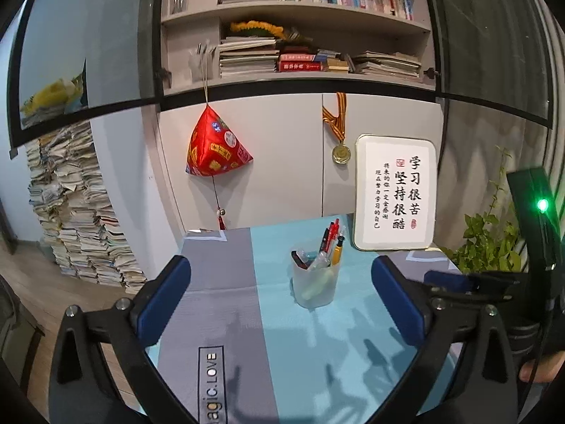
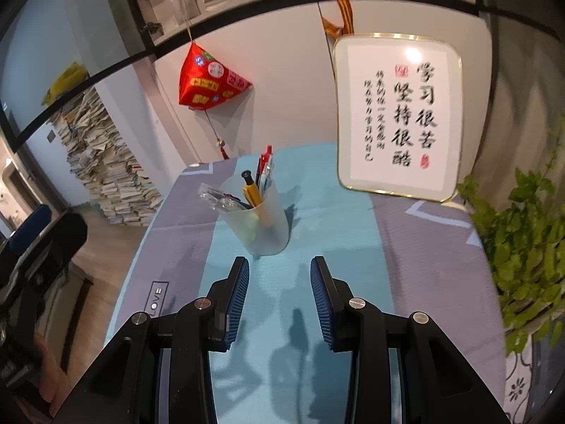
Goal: Organize stationery
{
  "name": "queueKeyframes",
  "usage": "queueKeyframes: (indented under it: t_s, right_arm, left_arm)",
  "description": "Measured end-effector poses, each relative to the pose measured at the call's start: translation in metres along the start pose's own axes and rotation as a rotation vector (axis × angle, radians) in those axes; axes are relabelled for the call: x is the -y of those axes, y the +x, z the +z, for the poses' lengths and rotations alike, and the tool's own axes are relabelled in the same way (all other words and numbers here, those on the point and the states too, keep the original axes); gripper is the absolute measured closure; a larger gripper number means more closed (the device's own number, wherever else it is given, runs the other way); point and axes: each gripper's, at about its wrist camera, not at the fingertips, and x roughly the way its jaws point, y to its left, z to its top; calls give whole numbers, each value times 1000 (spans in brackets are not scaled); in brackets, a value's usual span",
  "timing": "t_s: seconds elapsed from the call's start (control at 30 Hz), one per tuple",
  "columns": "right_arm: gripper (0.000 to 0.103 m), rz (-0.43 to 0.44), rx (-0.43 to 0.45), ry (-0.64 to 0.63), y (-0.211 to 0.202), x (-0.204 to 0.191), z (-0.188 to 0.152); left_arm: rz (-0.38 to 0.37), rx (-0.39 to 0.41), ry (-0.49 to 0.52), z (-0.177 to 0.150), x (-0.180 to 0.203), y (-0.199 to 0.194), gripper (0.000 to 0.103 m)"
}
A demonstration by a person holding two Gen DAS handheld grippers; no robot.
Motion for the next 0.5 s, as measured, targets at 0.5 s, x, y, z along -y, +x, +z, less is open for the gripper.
queueKeyframes:
  t_s: [0.5]
  right_arm:
    - [51,-67,234,-71,-120,-39,-25]
  left_arm:
    - [15,111,-41,-3,-3,-91,1]
